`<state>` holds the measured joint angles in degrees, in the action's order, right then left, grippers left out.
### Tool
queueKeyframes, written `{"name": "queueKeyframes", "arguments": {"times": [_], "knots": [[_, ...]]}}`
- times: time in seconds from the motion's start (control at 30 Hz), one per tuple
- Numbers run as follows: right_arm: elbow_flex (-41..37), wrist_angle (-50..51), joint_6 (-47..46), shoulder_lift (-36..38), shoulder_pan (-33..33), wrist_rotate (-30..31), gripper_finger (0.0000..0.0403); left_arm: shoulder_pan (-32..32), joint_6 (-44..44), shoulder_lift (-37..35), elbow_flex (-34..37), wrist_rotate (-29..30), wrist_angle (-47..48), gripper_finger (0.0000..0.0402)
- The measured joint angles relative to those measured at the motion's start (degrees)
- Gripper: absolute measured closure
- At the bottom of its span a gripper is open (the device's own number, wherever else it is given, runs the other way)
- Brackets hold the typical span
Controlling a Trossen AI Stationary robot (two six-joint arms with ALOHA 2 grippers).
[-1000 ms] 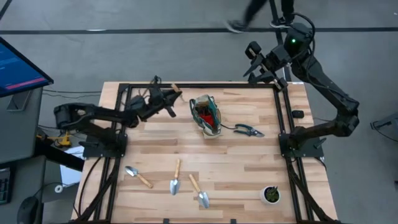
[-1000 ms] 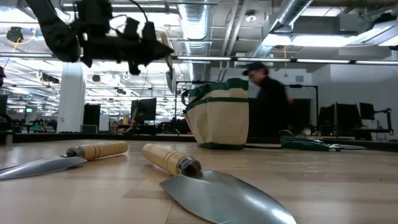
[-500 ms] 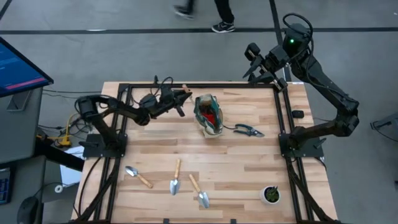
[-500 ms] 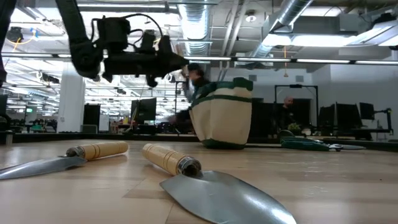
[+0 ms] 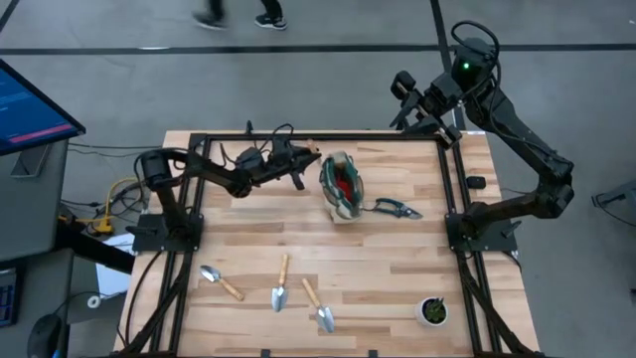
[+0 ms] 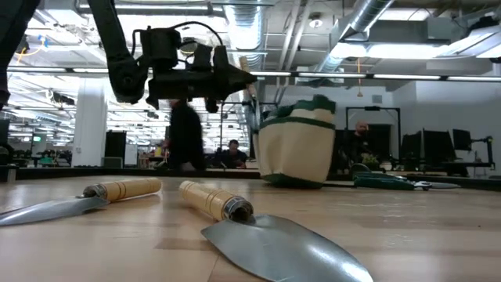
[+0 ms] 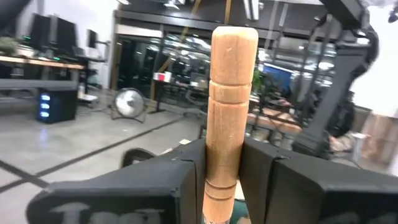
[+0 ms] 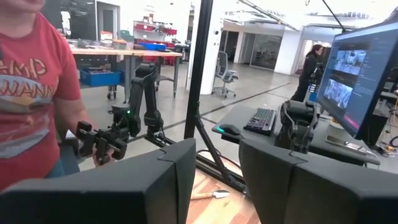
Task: Pick & Place Garden tools in Gardening bag
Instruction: Put the trowel into the gardening bag
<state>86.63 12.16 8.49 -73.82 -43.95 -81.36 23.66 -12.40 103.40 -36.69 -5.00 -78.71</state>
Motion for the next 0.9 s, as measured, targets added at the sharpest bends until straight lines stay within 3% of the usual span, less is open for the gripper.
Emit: {"name": "queueKeyframes", "arguments": {"times": [0.27,0.9], "knots": [[0.0,0.0,0.0,0.0,0.1,0.0,0.0287,-0.6,0.0,2.4,-2.0,-5.1,-0.1,0.0351],[0.0,1.4,1.0,0.0,0.1,-0.1,0.0287,-2.4,2.2,4.7,-2.0,-4.0,8.8,0.0329]]}}
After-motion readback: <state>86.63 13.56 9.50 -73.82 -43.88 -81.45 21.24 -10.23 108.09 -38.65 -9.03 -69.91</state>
